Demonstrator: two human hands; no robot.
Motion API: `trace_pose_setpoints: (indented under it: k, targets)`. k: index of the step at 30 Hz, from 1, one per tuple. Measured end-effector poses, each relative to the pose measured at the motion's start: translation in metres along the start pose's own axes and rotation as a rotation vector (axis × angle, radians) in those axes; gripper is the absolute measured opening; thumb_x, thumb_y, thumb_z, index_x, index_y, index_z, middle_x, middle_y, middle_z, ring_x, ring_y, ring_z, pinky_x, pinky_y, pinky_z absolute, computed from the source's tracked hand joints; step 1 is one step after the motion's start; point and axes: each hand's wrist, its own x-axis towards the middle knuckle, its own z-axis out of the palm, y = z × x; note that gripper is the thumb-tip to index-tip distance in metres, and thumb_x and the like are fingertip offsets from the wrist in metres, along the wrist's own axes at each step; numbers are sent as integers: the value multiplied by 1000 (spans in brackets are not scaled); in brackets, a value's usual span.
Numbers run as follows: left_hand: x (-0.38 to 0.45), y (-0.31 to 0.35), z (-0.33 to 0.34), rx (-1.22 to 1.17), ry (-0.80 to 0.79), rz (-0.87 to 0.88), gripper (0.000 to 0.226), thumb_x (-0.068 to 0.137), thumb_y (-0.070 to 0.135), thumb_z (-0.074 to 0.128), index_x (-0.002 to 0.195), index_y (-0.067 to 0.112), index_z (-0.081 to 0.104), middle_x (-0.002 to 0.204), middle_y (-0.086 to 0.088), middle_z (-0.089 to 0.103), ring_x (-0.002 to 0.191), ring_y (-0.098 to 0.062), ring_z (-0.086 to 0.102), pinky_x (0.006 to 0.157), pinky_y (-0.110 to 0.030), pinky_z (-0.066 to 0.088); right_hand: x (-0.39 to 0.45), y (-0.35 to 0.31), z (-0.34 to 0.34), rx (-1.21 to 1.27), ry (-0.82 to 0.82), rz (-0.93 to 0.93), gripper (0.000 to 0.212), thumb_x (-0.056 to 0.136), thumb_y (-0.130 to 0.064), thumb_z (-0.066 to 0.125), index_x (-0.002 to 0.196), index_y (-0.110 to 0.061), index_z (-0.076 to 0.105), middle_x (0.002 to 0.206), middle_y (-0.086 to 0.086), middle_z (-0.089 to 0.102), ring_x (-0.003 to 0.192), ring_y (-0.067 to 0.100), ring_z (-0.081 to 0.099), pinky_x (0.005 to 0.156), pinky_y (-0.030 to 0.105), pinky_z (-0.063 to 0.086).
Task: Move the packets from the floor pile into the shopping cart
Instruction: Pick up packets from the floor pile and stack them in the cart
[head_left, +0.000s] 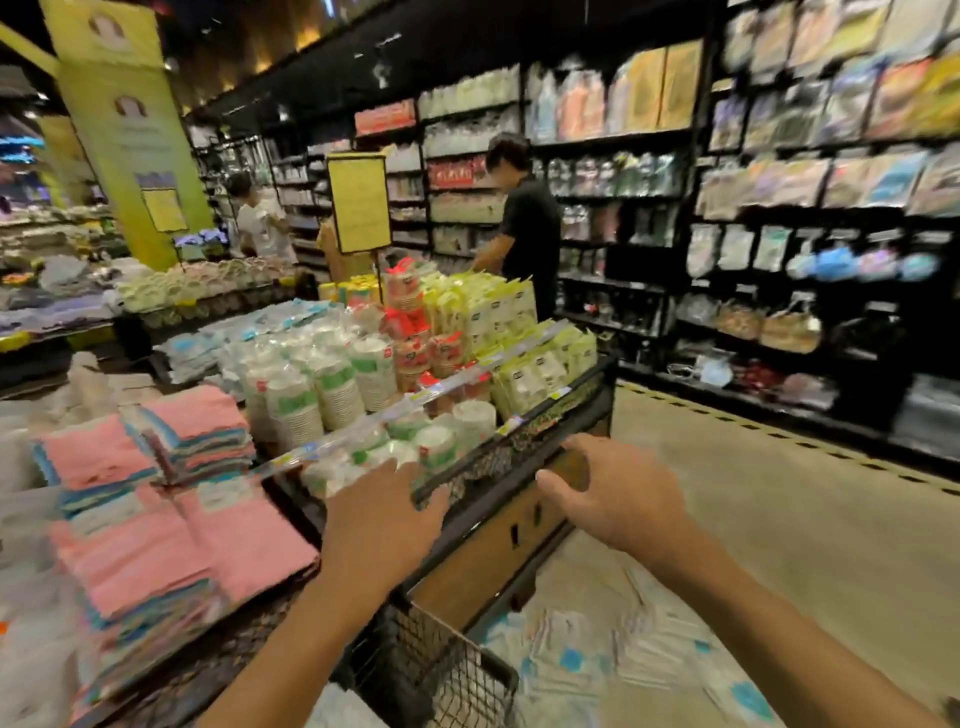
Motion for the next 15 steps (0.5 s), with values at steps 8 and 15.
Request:
trace_pose_setpoints:
  k: [8, 15]
  targets:
    - [-4, 95, 45, -10, -92, 224, 60, 98, 67, 39, 148, 34, 48, 152, 8, 49, 138, -14, 47, 113, -39, 41, -62, 104, -28, -9, 62, 219, 69, 93, -75, 46, 149, -34, 47, 148, -13, 55, 135, 14, 52, 106, 34, 48]
    - [6, 188, 82, 13, -120, 355, 61, 98, 66, 39, 150, 34, 46, 160, 5, 39, 147, -13, 37, 119, -39, 32, -90, 188, -50, 36, 99, 341, 66, 94, -72, 48, 149, -36, 47, 148, -13, 55, 135, 15, 52, 105, 35, 46]
